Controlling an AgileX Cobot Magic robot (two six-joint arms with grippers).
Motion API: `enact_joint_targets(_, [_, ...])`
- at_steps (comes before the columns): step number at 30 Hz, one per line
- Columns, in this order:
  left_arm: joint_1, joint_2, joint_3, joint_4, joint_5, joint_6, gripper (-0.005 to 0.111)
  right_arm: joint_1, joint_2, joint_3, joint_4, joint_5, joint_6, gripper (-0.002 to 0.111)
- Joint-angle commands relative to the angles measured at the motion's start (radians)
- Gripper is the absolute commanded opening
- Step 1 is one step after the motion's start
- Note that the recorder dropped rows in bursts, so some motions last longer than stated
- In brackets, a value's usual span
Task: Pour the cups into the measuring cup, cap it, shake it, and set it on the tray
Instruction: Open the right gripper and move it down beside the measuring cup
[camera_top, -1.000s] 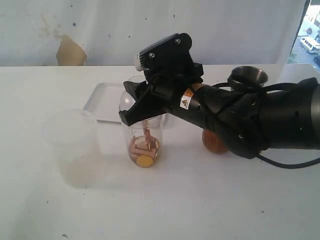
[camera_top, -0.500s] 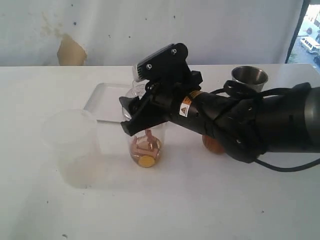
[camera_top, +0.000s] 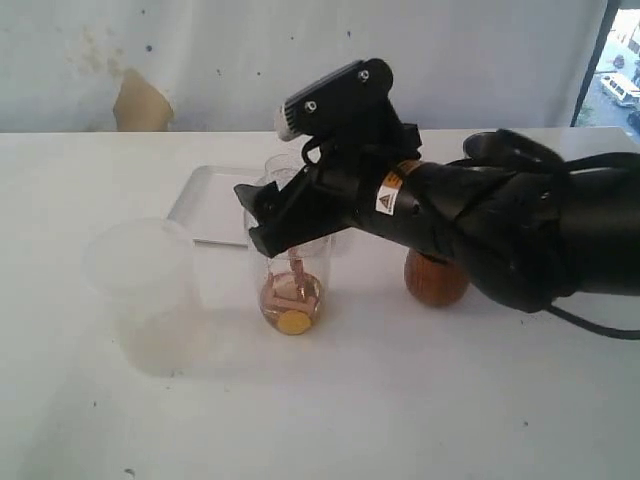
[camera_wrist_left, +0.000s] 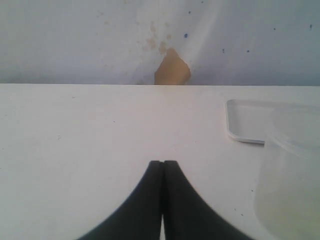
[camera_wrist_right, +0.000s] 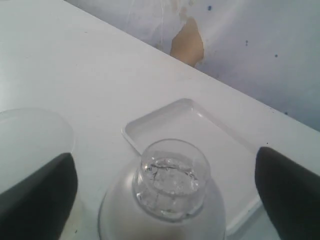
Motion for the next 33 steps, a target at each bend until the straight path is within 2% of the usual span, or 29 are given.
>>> enact_joint_targets(1, [0.002, 0.004, -0.002, -0.012, -0.002, 0.001, 0.103, -0.009, -0.076, -0.002, 0.000, 0.116, -0.007, 0.088])
enact_joint_targets(7, [0.002, 0.004, -0.002, -0.012, -0.002, 0.001, 0.103, -0.009, -0.165, -0.002, -0.018, 0.257, -0.007, 0.088])
enact_joint_targets(11, [0.002, 0.004, -0.002, -0.012, -0.002, 0.001, 0.103, 0.022, -0.177, 0.069, -0.018, 0.298, -0.001, 0.088])
enact_joint_targets(16, [0.002, 0.004, -0.002, -0.012, -0.002, 0.001, 0.103, 0.060, -0.161, 0.238, -0.018, 0.087, -0.005, 0.088])
enact_joint_targets(19, [0.002, 0.004, -0.002, -0.012, -0.002, 0.001, 0.103, 0.060, -0.057, 0.316, -0.015, -0.113, 0.009, 0.088])
enact_joint_targets(25, [0.002, 0.004, -0.002, -0.012, -0.002, 0.001, 0.103, 0.063, 0.154, 0.329, 0.002, -0.450, -0.019, 0.088])
enact_joint_targets(31, [0.002, 0.004, -0.002, -0.012, -0.002, 0.001, 0.103, 0.063, 0.190, 0.329, 0.238, -0.502, -0.119, 0.088])
enact_joint_targets(33, [0.002, 0.004, -0.002, -0.012, -0.002, 0.001, 0.103, 0.063, 0.192, 0.325, 0.262, -0.515, -0.121, 0.088])
